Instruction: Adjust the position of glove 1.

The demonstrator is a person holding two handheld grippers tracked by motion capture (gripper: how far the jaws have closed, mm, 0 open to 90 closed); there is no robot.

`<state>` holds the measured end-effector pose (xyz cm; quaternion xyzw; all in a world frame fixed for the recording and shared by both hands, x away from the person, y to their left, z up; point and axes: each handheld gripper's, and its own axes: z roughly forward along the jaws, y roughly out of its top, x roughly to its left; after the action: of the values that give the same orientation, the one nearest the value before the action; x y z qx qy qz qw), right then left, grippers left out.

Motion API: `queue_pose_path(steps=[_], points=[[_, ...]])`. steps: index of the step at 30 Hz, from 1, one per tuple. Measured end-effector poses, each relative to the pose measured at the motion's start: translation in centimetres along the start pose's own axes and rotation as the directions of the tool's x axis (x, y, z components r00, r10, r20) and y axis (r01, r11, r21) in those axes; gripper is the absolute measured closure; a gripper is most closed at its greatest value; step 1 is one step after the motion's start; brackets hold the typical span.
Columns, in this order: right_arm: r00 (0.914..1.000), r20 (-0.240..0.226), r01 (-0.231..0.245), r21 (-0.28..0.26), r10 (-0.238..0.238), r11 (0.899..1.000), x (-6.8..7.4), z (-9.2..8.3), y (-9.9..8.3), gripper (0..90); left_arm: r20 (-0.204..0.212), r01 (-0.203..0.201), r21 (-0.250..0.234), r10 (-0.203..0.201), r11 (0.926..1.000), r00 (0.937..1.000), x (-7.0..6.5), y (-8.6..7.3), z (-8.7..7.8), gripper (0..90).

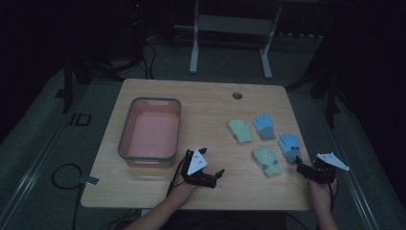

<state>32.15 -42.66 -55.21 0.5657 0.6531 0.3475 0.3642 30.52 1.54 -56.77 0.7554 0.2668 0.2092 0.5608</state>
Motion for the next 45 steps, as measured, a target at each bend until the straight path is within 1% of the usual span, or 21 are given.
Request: queue_pose_path(steps=[6,8,11,13,15,19,22,23,28,29,30,31,34,37,40,43,45], points=[[1.0,0.003,0.003,-0.003,-0.003,1.0,0.0,0.0,0.0,13.3,-0.009,-0.002,-0.001,0.002,1.0,1.0,0.0,0.0,0.1,1.9],[0.9996,0.026,0.006,-0.002,-0.006,1.0,0.1,-0.1,0.0,13.3,-0.018,-0.006,-0.004,0.006,1.0,0.9998,-0.1,0.0,0.0,1.9],[0.9994,0.034,0.0,0.003,0.0,1.0,0.1,-0.1,0.0,13.3,-0.026,-0.017,-0.003,0.017,0.9999,0.9995,-0.2,0.0,-0.1,1.9],[0.9996,0.018,-0.022,0.006,0.022,1.0,0.0,-0.2,0.0,13.2,-0.026,-0.016,-0.002,0.016,0.9999,0.9995,-0.2,0.0,-0.1,2.0],[0.999,0.012,-0.044,-0.007,0.044,0.999,-0.1,-0.5,0.1,13.2,-0.025,-0.013,0.0,0.013,0.9999,0.9996,-0.1,0.0,-0.1,2.0],[0.9981,-0.004,-0.061,0.0,0.061,0.998,-0.3,-0.6,0.2,13.3,-0.018,-0.011,-0.003,0.011,0.9999,0.9998,0.0,0.0,-0.1,1.9],[0.9981,-0.033,-0.052,0.014,0.052,0.999,-0.4,-0.3,0.2,13.5,-0.01,-0.016,-0.004,0.016,0.9999,0.9998,-0.1,0.0,-0.1,2.0],[0.9984,-0.034,-0.043,0.021,0.044,0.999,-0.4,-0.3,0.2,13.5,-0.01,-0.018,-0.004,0.018,0.9998,0.9998,-0.1,0.0,-0.1,1.9],[0.998,-0.052,-0.036,0.006,0.036,0.999,-0.1,-0.7,0.6,13.5,-0.009,-0.023,-0.003,0.023,0.9997,0.9997,-0.1,-0.1,-0.1,1.9],[0.9983,-0.052,-0.028,-0.003,0.028,1.0,0.0,-0.9,0.8,13.5,-0.006,-0.024,-0.002,0.024,0.9997,0.9997,-0.2,0.0,-0.1,1.9],[0.999,-0.044,-0.005,-0.005,0.004,1.0,0.1,-1.2,1.4,13.5,-0.003,-0.025,0.001,0.025,0.9997,0.9997,-0.1,0.0,-0.1,2.0],[0.999,-0.045,-0.005,-0.007,0.005,1.0,0.1,-1.3,1.7,13.5,0.0,-0.024,0.005,0.024,0.9997,0.9997,-0.1,0.0,-0.1,1.9],[0.9976,-0.061,-0.035,-0.013,0.034,0.999,-0.1,-1.7,2.6,13.6,-0.002,-0.025,0.002,0.025,0.9997,0.9997,-0.1,0.0,-0.1,1.9],[0.9975,-0.065,-0.029,-0.003,0.029,1.0,-0.1,-1.9,3.5,13.5,-0.003,-0.03,0.002,0.03,0.9996,0.9996,-0.2,0.0,-0.1,2.0],[0.9967,-0.073,-0.035,0.001,0.035,0.999,0.0,-2.0,4.1,13.0,-0.005,-0.03,0.003,0.03,0.9995,0.9995,-0.2,0.0,-0.1,2.0],[0.9979,-0.06,-0.026,-0.012,0.026,1.0,0.2,-2.2,5.1,11.8,-0.006,-0.028,0.003,0.028,0.9996,0.9996,-0.2,0.0,-0.1,2.0],[0.998,-0.061,-0.018,-0.012,0.017,1.0,0.3,-2.3,5.6,11.4,-0.007,-0.025,0.003,0.025,0.9997,0.9997,-0.2,0.0,-0.1,1.9]])
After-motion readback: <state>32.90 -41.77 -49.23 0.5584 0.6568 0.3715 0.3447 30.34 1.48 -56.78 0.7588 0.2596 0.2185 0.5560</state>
